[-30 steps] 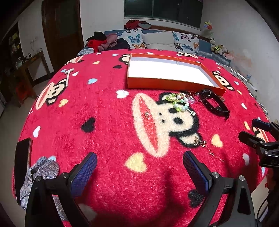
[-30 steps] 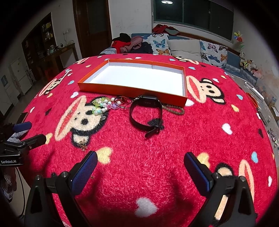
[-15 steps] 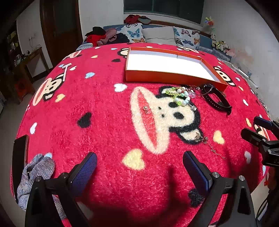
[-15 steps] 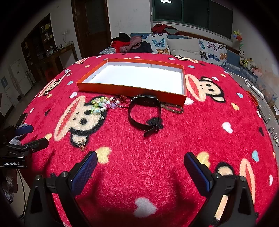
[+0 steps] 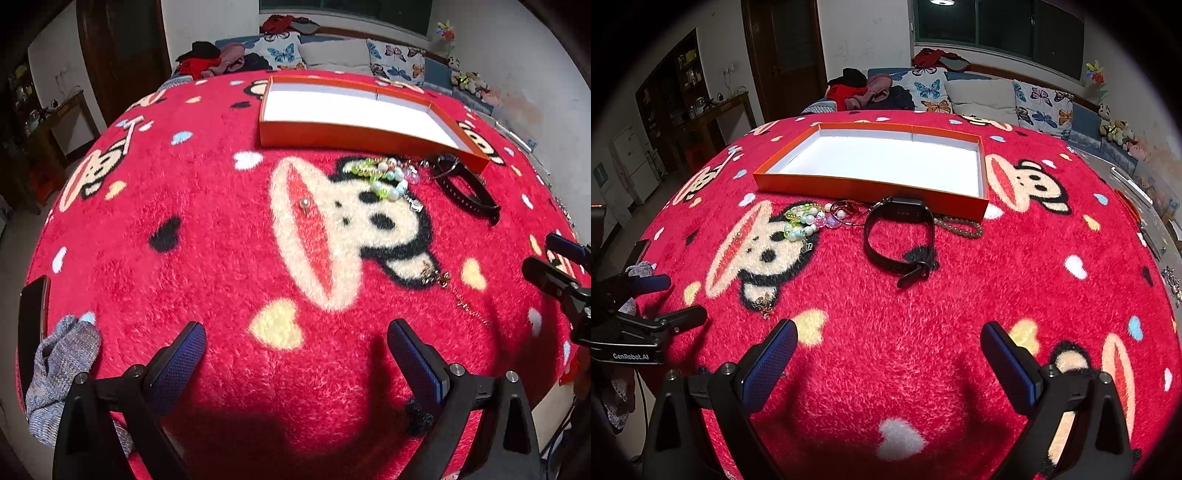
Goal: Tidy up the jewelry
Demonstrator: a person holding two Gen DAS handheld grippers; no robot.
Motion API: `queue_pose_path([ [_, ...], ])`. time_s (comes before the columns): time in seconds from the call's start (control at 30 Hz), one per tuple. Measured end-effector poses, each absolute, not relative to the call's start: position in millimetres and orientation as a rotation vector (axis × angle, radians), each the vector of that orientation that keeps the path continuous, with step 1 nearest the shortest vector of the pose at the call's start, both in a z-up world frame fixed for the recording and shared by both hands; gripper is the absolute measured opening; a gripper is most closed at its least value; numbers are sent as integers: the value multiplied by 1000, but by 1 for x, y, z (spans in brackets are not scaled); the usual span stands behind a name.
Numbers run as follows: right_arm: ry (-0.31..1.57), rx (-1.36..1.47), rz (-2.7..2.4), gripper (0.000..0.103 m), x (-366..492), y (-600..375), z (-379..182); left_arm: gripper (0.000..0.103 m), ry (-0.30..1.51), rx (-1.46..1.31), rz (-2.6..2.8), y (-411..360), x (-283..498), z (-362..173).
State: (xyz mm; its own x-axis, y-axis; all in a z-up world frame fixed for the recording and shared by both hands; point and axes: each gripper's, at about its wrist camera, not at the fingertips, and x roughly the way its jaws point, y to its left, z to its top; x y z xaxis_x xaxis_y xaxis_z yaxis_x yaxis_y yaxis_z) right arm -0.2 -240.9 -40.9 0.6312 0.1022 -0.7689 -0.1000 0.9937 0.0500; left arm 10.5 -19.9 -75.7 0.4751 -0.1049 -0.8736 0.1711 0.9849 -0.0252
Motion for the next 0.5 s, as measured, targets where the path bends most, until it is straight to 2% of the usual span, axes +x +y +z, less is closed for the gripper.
queue_pose_path([
  [0.5, 887, 3, 113, 103, 2, -241, -45, 103, 1123, 98, -147, -25, 16, -92],
])
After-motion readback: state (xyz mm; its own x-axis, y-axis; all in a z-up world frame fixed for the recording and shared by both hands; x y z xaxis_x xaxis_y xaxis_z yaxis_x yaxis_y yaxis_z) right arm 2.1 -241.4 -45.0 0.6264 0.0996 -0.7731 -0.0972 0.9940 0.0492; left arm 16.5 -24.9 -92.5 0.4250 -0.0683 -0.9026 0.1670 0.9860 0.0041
